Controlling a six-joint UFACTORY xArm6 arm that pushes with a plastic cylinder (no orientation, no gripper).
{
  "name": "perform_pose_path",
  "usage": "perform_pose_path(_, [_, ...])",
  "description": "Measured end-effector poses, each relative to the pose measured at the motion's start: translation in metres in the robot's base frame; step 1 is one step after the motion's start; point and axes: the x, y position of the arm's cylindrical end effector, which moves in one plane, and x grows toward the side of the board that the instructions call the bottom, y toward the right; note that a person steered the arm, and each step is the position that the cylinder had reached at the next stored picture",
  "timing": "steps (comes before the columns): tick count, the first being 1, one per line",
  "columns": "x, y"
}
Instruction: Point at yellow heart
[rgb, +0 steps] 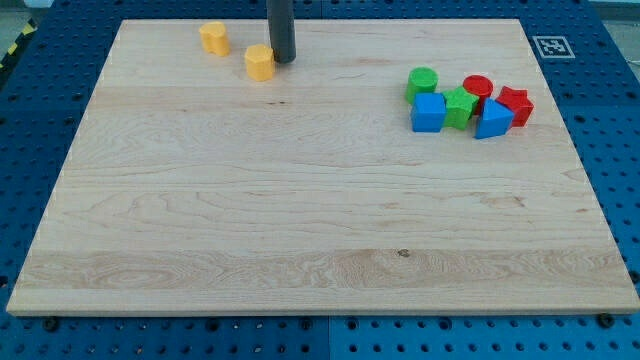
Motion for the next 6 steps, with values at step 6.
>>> perform_pose_path(6, [0.02, -0.057])
